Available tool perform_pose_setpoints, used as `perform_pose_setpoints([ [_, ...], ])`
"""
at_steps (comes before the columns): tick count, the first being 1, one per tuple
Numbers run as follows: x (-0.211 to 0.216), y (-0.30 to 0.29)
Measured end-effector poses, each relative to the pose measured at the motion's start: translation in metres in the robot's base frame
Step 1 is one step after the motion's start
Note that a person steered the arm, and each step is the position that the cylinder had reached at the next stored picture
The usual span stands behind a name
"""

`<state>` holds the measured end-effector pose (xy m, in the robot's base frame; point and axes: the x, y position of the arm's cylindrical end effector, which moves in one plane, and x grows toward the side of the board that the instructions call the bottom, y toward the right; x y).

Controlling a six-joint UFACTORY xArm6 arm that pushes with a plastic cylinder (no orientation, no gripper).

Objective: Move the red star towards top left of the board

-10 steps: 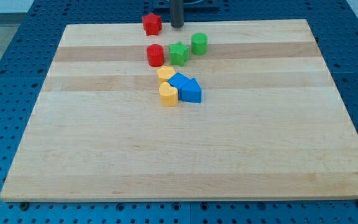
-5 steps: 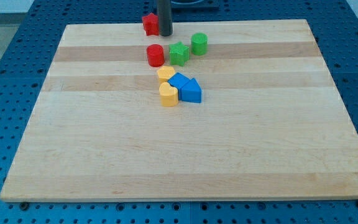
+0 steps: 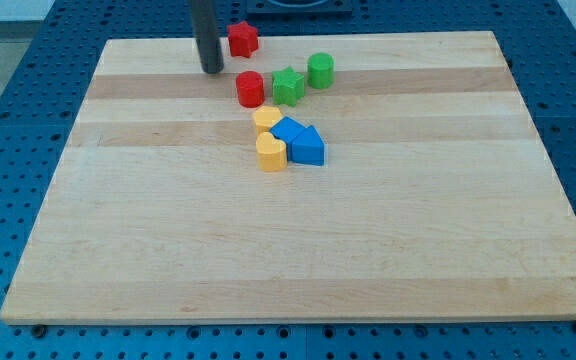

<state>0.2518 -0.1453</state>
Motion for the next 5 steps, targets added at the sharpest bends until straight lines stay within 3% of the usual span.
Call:
perform_pose_setpoints([
  [2, -0.044, -0.04],
  [5, -0.045, -0.015],
])
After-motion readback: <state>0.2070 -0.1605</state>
